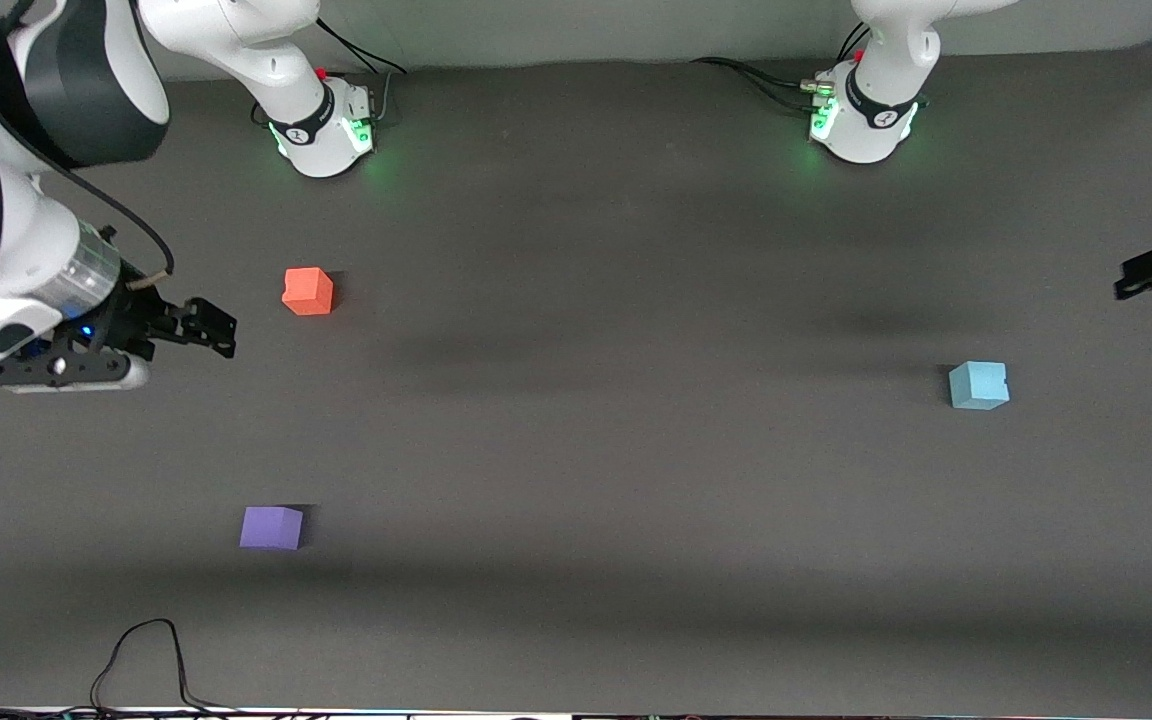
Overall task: Place blue block between orange and purple blocks
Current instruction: 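Move the left gripper toward the light blue block, then lower the left gripper and close it on the blue block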
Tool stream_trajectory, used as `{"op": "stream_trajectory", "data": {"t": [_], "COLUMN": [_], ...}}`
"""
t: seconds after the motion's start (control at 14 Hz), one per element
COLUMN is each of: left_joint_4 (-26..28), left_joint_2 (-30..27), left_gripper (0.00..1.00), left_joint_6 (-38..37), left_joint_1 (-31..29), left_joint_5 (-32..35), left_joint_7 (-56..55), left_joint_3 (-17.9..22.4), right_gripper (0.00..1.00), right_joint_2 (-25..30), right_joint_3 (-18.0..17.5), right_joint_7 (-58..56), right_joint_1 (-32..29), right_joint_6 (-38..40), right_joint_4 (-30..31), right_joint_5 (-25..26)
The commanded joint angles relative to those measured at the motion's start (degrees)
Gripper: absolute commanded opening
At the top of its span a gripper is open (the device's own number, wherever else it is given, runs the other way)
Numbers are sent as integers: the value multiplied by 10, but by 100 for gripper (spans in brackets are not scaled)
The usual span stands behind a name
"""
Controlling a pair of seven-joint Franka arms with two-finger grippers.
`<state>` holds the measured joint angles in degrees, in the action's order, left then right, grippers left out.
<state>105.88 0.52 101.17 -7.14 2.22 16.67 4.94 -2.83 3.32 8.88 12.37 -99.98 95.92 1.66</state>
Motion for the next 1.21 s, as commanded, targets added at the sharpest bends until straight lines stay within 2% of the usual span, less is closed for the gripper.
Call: {"op": "stream_trajectory", "data": {"t": [0.0, 0.07, 0.14, 0.21, 0.5, 0.71, 0.86, 1.07, 1.14], "left_joint_4": [114, 142, 164, 175, 180, 209, 210, 210, 209], "left_joint_2": [-23, -15, -4, 17, 121, 178, 205, 214, 213], "left_gripper": [100, 100, 100, 100, 100, 100, 100, 100, 90], "left_joint_6": [102, 144, 185, 217, 333, 447, 476, 468, 461], "left_joint_1": [2, 3, 4, 6, 13, 12, 14, 13, 13], "left_joint_5": [3, 3, 3, 3, 3, 3, 3, 4, 4], "left_joint_7": [6, 6, 7, 8, 9, 10, 9, 11, 11], "left_joint_3": [-2, -2, -2, -4, -4, -4, -4, -4, -4], "right_gripper": [100, 100, 100, 100, 100, 100, 100, 100, 100], "right_joint_2": [46, 53, 62, 68, 74, 70, 66, 70, 70], "right_joint_3": [12, 37, 55, 62, 63, 63, 63, 63, 63], "right_joint_7": [-44, -81, -92, -92, -91, -91, -91, -91, -91], "right_joint_1": [3, 5, 5, 5, 5, 5, 5, 5, 5], "right_joint_6": [-15, -20, -17, -14, -17, -20, -21, -14, -14], "right_joint_4": [49, 54, 55, 59, 67, 67, 67, 67, 72], "right_joint_5": [6, -12, -55, -64, -63, -58, -49, -47, -47]}}
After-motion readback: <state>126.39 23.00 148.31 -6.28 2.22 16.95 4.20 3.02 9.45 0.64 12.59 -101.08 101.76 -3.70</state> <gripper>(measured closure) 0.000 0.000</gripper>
